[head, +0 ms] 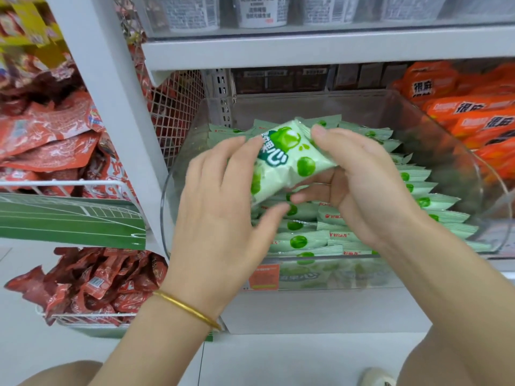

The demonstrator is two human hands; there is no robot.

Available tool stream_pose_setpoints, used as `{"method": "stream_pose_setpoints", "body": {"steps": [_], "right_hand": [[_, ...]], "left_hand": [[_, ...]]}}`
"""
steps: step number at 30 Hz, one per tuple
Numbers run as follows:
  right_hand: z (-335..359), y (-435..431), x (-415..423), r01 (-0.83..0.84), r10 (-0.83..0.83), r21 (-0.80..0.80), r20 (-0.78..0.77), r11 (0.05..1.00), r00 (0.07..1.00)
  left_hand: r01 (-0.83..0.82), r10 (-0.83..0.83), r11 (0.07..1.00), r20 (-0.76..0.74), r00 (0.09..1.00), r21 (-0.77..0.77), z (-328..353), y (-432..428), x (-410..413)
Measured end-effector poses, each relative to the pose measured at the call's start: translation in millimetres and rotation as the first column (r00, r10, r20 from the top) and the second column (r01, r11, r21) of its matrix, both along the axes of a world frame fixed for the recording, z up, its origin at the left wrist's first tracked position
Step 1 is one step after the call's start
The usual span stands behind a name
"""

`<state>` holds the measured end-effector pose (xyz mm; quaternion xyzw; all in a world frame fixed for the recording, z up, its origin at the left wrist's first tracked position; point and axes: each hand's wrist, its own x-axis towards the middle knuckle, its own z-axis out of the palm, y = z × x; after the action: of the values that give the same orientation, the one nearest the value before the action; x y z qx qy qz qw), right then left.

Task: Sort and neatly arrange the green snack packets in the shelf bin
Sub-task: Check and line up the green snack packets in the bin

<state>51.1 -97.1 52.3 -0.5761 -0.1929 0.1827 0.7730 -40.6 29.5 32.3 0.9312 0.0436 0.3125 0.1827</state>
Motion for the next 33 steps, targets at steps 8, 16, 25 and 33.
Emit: {"method": "stream_pose_setpoints", "body": {"steps": [8, 16, 25, 33], "right_hand": [[-1.1, -6.1, 11.5, 0.000, 0.013, -0.047, 0.283, 0.999, 0.959], [-4.5, -2.3, 10.2, 0.014, -0.021, 0.031, 0.211, 0.999, 0.977], [-3.5, -2.4, 7.3, 0.012, -0.013, 0.008, 0.223, 1.000, 0.975], [-7.2, -2.6, 7.7, -0.004, 0.025, -0.075, 0.271, 0.997, 0.962]], "left_hand": [[0.267, -0.264, 0.610, 0.127, 0.956, -0.746, 13.7, -4.2, -1.8], [0.423, -0.405, 0.469, 0.237, 0.883, -0.775, 5.8, -7.1, -1.4], [0.421, -0.434, 0.533, 0.191, 0.881, -0.733, 5.2, -4.3, -0.6], [0.281, -0.271, 0.614, 0.137, 0.953, -0.737, 3.0, 1.5, -0.5]]}}
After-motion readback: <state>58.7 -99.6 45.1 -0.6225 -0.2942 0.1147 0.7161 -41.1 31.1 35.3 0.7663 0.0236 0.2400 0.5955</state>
